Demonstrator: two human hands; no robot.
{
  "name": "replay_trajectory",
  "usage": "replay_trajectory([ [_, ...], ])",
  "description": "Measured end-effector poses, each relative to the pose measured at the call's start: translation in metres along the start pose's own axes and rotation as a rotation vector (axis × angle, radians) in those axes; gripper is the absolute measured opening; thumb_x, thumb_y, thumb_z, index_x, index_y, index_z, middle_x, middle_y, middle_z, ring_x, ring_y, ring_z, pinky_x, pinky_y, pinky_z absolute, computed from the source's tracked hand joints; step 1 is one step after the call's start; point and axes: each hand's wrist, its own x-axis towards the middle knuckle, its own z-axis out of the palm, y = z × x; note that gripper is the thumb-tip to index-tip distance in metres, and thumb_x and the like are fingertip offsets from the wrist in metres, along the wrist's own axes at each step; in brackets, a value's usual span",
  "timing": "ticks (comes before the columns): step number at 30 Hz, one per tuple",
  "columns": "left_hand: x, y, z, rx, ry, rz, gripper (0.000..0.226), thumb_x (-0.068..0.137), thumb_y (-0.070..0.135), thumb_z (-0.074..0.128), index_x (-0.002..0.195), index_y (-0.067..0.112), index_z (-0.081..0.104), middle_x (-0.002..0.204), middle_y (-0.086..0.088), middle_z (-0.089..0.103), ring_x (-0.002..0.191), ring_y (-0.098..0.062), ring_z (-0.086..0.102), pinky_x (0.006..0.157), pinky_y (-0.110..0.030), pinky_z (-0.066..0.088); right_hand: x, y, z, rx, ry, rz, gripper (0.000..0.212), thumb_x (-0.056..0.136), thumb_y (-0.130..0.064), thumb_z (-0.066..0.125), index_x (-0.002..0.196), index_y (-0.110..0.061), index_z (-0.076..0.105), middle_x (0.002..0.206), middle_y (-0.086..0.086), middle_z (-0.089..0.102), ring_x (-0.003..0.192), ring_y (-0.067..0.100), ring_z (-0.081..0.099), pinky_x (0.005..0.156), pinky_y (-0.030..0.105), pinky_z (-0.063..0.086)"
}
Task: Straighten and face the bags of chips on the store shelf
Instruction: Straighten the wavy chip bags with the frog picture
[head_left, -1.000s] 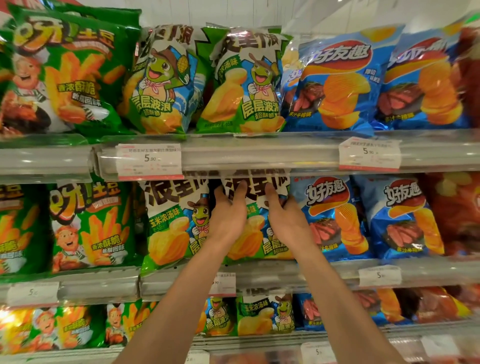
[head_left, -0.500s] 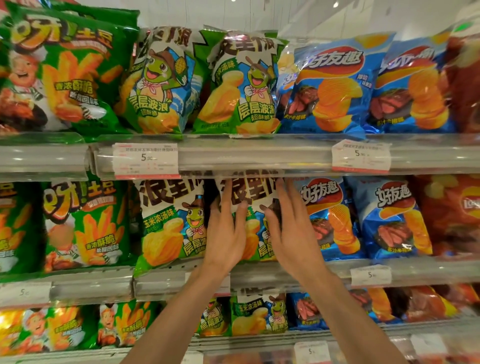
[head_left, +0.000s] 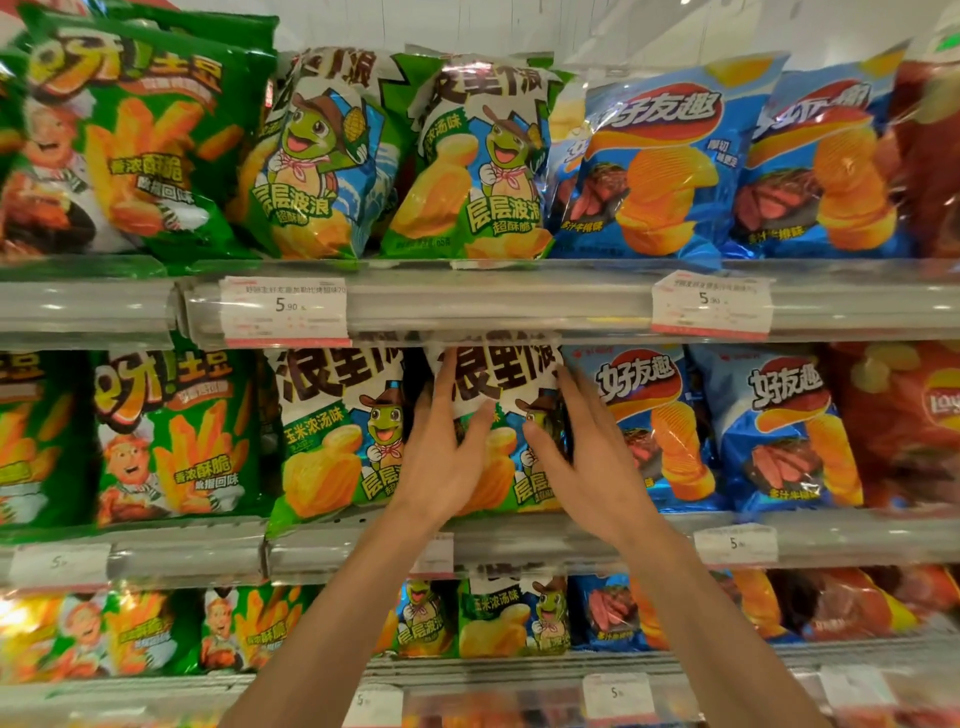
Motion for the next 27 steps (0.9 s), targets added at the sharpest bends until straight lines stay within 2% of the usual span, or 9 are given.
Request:
replay_trajectory([
  [2,-0.010,-0.001,-0.009,-0.008,0.000,0.037,0.075,0.100,0.041,0.056,0.153,0.058,0.007,0.164,0.013,0.025,0.149,-0.010,0.028,0.119,-0.038,0.028,-0.009,0.002,-0.009,0.105,0.028,0.099,0.063,0.097,-0.048,0.050,0.152,-0.023,0.034,0.160,0.000,0.032,0.147,0.018,0.028,0.120,0.054,0.023],
  [4,-0.018,-0.004,-0.017,-0.008,-0.013,0.046,0.079,0.098,0.039,0.060,0.153,0.058,0.006,0.164,0.019,0.023,0.150,-0.006,0.022,0.120,-0.033,0.022,-0.021,0.004,-0.014,0.164,0.066,0.160,0.057,0.095,-0.047,0.053,0.145,-0.022,0.044,0.149,0.000,0.045,0.137,0.019,0.041,0.112,0.058,0.032],
  [6,-0.021,-0.005,-0.020,0.019,-0.035,0.028,0.080,0.098,0.038,0.060,0.154,0.056,0.006,0.164,0.018,0.021,0.151,-0.005,0.018,0.120,-0.031,0.018,-0.029,0.003,-0.016,0.161,0.096,0.144,0.054,0.095,-0.044,0.055,0.142,-0.020,0.048,0.142,0.002,0.051,0.131,0.020,0.047,0.109,0.054,0.038],
  [9,-0.016,0.000,-0.016,0.095,-0.092,-0.013,0.079,0.100,0.034,0.058,0.158,0.048,0.007,0.167,0.008,0.017,0.152,-0.011,0.018,0.121,-0.035,0.020,-0.033,-0.002,-0.011,0.049,0.069,0.077,0.048,0.098,-0.035,0.059,0.142,-0.019,0.051,0.146,0.003,0.047,0.136,0.020,0.041,0.115,0.045,0.032],
  [14,-0.013,0.008,-0.015,0.095,-0.133,-0.016,0.080,0.099,0.038,0.060,0.157,0.049,0.007,0.169,0.004,0.015,0.151,-0.012,0.024,0.113,-0.024,0.026,-0.036,-0.007,-0.003,-0.033,-0.024,0.059,0.050,0.098,-0.032,0.058,0.145,-0.018,0.049,0.149,0.004,0.045,0.137,0.022,0.037,0.111,0.031,0.026],
  [17,-0.029,0.006,-0.030,0.029,-0.125,-0.012,0.076,0.099,0.036,0.061,0.156,0.051,0.013,0.165,0.011,0.027,0.149,-0.010,0.030,0.119,-0.039,0.034,-0.039,-0.009,-0.005,0.022,-0.021,0.086,0.048,0.098,-0.033,0.059,0.142,-0.017,0.053,0.144,0.002,0.048,0.134,0.016,0.040,0.109,0.024,0.026],
  [20,-0.051,0.004,-0.049,-0.054,-0.081,-0.005,0.065,0.100,0.030,0.061,0.152,0.049,0.029,0.141,0.036,0.045,0.130,0.014,0.042,0.109,-0.017,0.039,-0.050,-0.015,-0.006,0.129,0.031,0.113,0.039,0.098,-0.035,0.059,0.134,-0.020,0.058,0.134,-0.003,0.054,0.131,0.014,0.045,0.107,0.027,0.034],
  [23,-0.070,-0.002,-0.072,-0.097,-0.003,-0.020,0.042,0.100,0.030,0.061,0.140,0.037,0.052,0.120,0.025,0.066,0.113,0.007,0.059,0.093,-0.012,0.048,-0.072,-0.023,-0.005,0.226,0.061,0.193,0.029,0.096,-0.039,0.057,0.124,-0.030,0.060,0.123,-0.013,0.058,0.125,0.010,0.052,0.101,0.031,0.045],
  [27,-0.095,-0.025,-0.108,-0.170,-0.003,-0.067,0.026,0.100,0.031,0.061,0.124,0.042,0.062,0.108,0.017,0.072,0.103,-0.002,0.068,0.085,-0.021,0.053,-0.108,-0.039,0.009,0.297,0.073,0.337,0.022,0.091,-0.048,0.056,0.109,-0.039,0.061,0.093,-0.021,0.069,0.087,-0.005,0.063,0.069,0.010,0.048],
])
